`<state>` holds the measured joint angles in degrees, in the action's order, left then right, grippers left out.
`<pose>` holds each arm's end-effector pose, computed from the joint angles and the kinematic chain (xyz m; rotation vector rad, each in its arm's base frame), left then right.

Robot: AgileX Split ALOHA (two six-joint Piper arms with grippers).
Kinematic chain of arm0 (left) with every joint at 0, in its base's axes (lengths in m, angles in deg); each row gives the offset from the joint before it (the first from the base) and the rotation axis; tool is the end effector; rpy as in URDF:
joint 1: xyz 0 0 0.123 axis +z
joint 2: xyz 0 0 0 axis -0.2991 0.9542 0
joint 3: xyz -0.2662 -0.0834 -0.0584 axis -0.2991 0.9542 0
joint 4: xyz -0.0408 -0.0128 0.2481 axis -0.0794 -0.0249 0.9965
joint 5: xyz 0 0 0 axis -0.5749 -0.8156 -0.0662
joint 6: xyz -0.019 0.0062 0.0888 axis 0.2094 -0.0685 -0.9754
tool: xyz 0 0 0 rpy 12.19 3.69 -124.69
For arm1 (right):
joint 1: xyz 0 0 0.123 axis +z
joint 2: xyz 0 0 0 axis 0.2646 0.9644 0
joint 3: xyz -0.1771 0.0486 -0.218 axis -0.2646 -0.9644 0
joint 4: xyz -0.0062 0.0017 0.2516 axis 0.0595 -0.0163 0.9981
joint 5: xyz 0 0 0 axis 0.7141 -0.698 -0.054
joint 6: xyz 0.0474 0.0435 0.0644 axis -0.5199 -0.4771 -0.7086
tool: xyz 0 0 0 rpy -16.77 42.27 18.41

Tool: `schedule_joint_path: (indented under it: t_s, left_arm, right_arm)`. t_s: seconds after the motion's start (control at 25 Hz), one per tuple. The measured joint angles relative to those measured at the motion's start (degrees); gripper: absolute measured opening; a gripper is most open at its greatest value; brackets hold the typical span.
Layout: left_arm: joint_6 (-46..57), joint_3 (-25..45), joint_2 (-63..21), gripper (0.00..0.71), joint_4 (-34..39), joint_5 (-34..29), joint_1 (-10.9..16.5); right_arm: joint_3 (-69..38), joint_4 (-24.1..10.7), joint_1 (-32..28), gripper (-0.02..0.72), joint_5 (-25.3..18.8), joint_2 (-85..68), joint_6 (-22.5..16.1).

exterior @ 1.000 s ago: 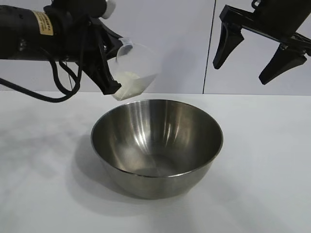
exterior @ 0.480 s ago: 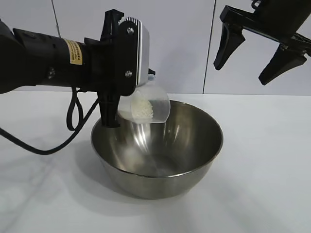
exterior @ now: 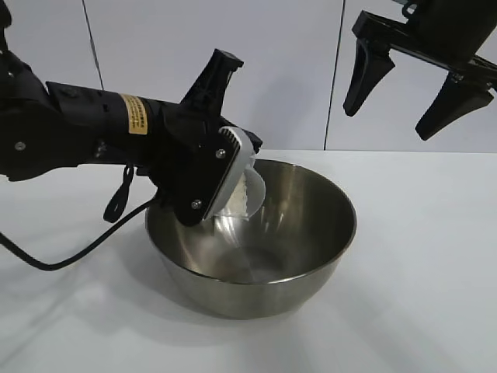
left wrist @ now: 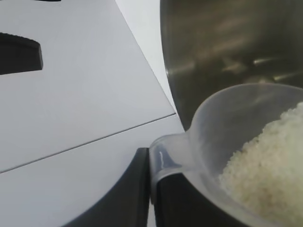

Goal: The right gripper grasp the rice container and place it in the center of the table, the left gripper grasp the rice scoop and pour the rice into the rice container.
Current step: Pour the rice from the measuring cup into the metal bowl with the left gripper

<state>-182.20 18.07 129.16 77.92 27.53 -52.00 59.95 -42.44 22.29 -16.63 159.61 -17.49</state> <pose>0.3034 -0.2375 0.1629 1.9075 0.3591 0.6910 0.3671 0.0700 0.2724 -0.1091 2.8173 0.4419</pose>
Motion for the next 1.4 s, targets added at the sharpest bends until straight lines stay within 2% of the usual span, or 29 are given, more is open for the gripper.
schedule_joint_path:
  t_s: [0.28, 0.6, 0.68, 0.84, 1.2, 1.4]
  left_arm:
    - [-5.08, -3.36, 0.0, 0.006, 4.62, 0.06, 0.13]
    - [-5.41, -6.28, -0.35, 0.006, 12.93, -1.32, 4.87]
    - [-5.41, -6.28, -0.64, 0.006, 14.76, -2.01, 5.21]
    - [-5.41, -6.28, -1.58, 0.006, 17.01, -2.14, 4.94]
    - [-5.41, -6.28, -2.32, 0.006, 20.66, -2.98, 2.05]
    - [-5.52, -6.23, -2.46, 0.006, 22.83, -3.66, 1.32]
  right_arm:
    - [0.0, 0.06, 0.0, 0.628, -0.53, 0.0, 0.0]
    - [0.0, 0.06, 0.0, 0.628, -0.77, 0.0, 0.32]
    - [0.0, 0.06, 0.0, 0.628, -0.77, 0.0, 0.69]
    - [0.0, 0.06, 0.0, 0.628, -0.77, 0.0, 1.12]
    - [0.0, 0.06, 0.0, 0.628, -0.77, 0.0, 1.29]
    - [0.0, 0.06, 0.0, 0.628, -0.77, 0.0, 1.29]
